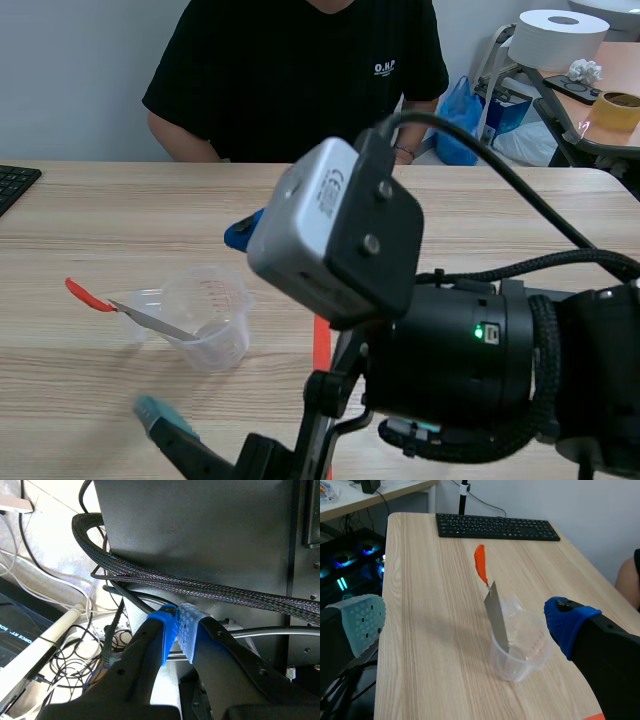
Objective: Do the redox reaction experiment.
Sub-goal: 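Lift the metal plate out of the left beaker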
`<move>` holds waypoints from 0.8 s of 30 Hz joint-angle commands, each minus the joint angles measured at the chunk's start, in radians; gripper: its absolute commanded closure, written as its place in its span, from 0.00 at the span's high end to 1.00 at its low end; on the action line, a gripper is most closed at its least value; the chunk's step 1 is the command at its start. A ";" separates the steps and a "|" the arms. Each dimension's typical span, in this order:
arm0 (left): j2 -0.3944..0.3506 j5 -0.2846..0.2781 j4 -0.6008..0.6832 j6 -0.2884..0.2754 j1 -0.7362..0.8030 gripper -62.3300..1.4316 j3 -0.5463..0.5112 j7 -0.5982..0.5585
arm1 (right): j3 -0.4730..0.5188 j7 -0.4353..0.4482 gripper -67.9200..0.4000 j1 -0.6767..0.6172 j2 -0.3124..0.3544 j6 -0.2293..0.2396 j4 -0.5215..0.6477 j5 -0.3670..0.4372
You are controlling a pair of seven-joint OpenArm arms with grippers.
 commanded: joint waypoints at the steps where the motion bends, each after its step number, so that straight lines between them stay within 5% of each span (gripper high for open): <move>1: 0.000 -0.002 0.011 -0.002 -0.003 0.09 -0.002 -0.003 | -0.010 0.030 1.00 0.019 -0.008 -0.013 -0.005 0.003; 16: 0.000 -0.002 0.011 -0.002 -0.003 0.09 -0.002 -0.004 | -0.023 0.035 1.00 0.024 -0.261 -0.039 -0.207 -0.171; 24: 0.000 -0.002 0.011 -0.002 -0.003 0.09 -0.002 -0.004 | -0.029 0.029 1.00 0.098 -0.407 -0.053 -0.348 -0.192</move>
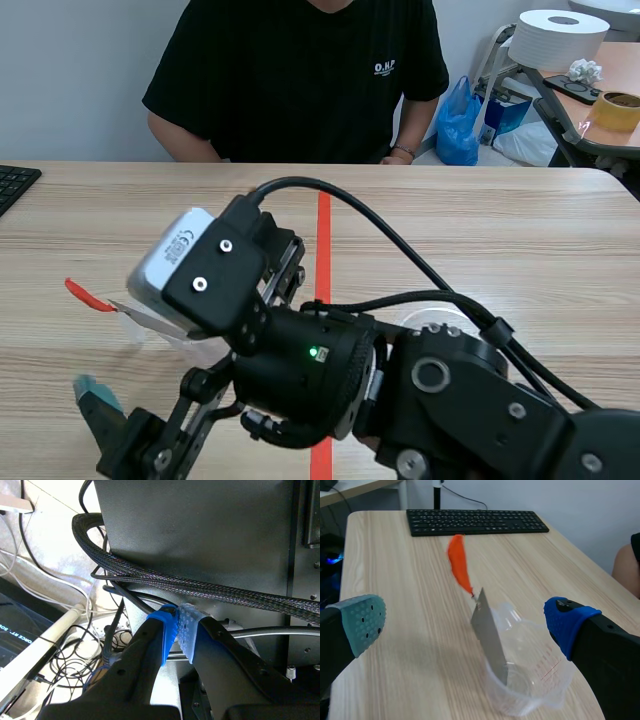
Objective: Do the redox reaction experiment.
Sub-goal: 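Lift the metal plate out of the left beaker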
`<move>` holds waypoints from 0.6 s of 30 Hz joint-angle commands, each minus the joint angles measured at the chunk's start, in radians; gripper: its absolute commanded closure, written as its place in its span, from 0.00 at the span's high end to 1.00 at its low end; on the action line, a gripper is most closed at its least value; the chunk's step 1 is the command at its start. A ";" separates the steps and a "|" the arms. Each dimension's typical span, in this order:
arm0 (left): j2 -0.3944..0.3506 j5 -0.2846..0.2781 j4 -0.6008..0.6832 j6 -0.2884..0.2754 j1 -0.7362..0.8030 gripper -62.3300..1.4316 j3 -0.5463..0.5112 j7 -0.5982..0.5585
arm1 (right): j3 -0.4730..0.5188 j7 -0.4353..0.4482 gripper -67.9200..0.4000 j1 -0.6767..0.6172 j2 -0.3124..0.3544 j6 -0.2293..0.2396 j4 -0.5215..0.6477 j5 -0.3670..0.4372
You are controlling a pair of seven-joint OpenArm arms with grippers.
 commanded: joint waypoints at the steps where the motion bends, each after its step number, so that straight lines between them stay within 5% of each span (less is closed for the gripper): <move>1: 0.000 -0.002 0.011 -0.002 -0.003 0.09 -0.002 -0.003 | -0.001 0.008 1.00 0.040 -0.025 -0.007 -0.008 0.003; 8: 0.000 -0.002 0.011 -0.002 -0.003 0.09 -0.002 -0.003 | -0.001 0.001 1.00 0.109 -0.113 -0.014 -0.105 -0.023; 18: 0.000 -0.002 0.011 -0.002 -0.003 0.09 -0.002 -0.004 | -0.001 -0.009 0.98 0.161 -0.156 -0.037 -0.168 -0.023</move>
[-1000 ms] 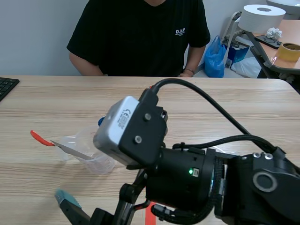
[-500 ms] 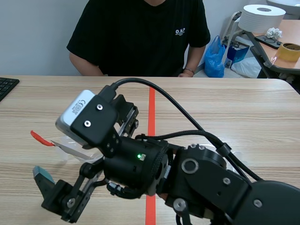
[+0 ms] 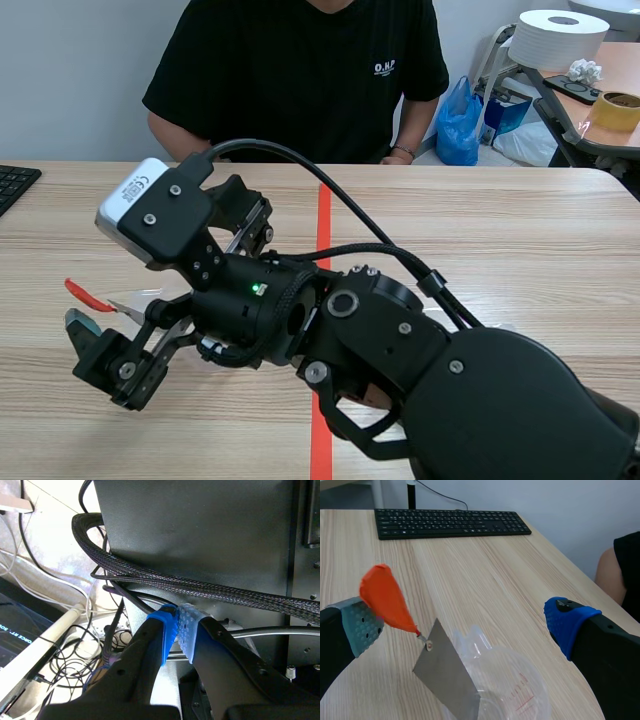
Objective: Do the redox reaction experiment.
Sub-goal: 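Lift the metal plate out of the left beaker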
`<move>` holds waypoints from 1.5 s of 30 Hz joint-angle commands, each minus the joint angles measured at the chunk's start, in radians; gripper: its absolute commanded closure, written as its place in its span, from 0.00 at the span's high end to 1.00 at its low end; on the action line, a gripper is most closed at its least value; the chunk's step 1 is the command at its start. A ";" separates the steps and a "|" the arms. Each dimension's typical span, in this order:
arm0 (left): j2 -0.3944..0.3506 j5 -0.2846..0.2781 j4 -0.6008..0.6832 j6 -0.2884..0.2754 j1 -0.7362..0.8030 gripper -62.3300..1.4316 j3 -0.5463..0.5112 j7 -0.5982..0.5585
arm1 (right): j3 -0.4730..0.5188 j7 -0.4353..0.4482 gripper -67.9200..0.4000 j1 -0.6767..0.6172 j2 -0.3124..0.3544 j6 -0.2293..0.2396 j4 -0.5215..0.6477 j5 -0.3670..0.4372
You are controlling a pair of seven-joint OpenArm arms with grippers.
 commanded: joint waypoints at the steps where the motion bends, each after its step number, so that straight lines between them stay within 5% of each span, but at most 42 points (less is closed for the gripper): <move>1: 0.000 -0.002 0.011 -0.002 -0.003 0.09 -0.002 -0.004 | -0.001 0.017 0.93 0.023 -0.003 -0.007 0.016 0.007; 6: 0.000 -0.002 0.011 -0.002 -0.003 0.09 -0.002 -0.004 | -0.001 0.018 0.71 0.029 -0.003 -0.007 0.016 0.007; 29: 0.000 -0.002 0.011 -0.002 -0.003 0.09 -0.002 -0.004 | -0.001 0.040 0.01 0.029 0.000 -0.006 0.017 0.007; 35: 0.000 -0.002 0.011 -0.002 -0.003 0.09 -0.002 -0.003 | 0.003 -0.018 0.02 0.029 0.015 0.001 0.058 0.007; 45: 0.000 -0.002 0.011 -0.002 -0.003 0.09 -0.002 -0.004 | 0.004 -0.179 0.02 0.028 0.089 0.049 0.295 0.041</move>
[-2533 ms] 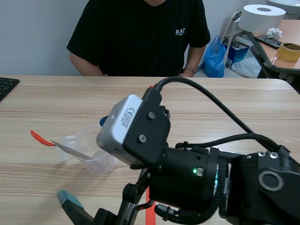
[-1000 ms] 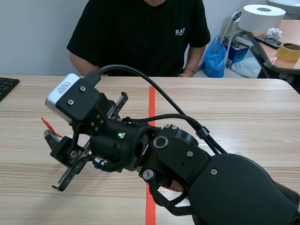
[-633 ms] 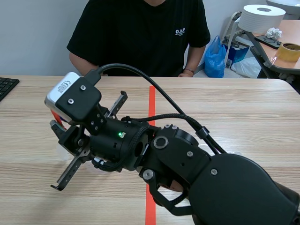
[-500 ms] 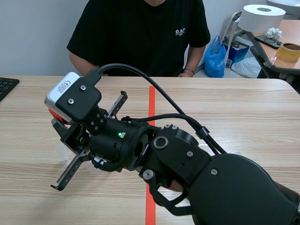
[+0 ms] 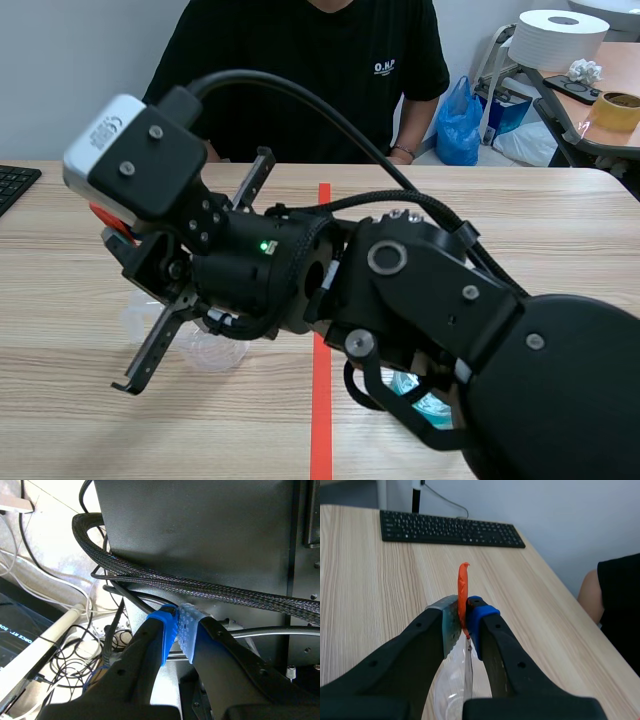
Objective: Do the redox reaction experiment.
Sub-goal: 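Lift the metal plate out of the left beaker, then move the plate over the blue solution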
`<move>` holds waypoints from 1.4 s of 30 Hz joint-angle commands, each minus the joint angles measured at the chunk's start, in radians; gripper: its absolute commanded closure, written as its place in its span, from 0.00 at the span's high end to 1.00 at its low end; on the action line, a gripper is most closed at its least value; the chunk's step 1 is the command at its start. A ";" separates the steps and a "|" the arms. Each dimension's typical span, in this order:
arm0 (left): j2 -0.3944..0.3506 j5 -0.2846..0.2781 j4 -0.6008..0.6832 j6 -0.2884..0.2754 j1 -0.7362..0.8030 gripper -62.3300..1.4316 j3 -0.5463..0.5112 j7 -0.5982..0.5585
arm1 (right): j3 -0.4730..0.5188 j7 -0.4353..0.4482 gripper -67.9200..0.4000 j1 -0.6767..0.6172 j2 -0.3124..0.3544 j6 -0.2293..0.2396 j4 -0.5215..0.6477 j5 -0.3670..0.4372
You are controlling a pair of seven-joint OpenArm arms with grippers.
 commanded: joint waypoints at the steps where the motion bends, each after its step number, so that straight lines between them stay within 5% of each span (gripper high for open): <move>1: 0.000 -0.002 0.011 -0.002 -0.003 0.09 -0.002 -0.004 | 0.004 -0.017 0.02 0.028 0.002 -0.005 0.049 0.034; 17: 0.000 -0.002 0.011 -0.002 -0.003 0.09 -0.002 -0.004 | 0.228 -0.396 0.02 0.028 0.027 0.092 0.421 0.334; 20: 0.000 -0.002 0.011 -0.002 -0.003 0.09 -0.002 -0.004 | 0.272 -0.404 0.02 0.025 0.072 0.131 0.444 0.403; 35: 0.000 -0.002 0.011 -0.002 -0.003 0.09 -0.002 -0.004 | 0.491 -0.349 0.02 -0.021 0.395 0.165 0.468 0.623; 42: 0.000 -0.002 0.011 -0.002 -0.003 0.09 -0.002 -0.004 | 0.667 -0.325 0.02 -0.134 0.459 0.261 0.468 0.671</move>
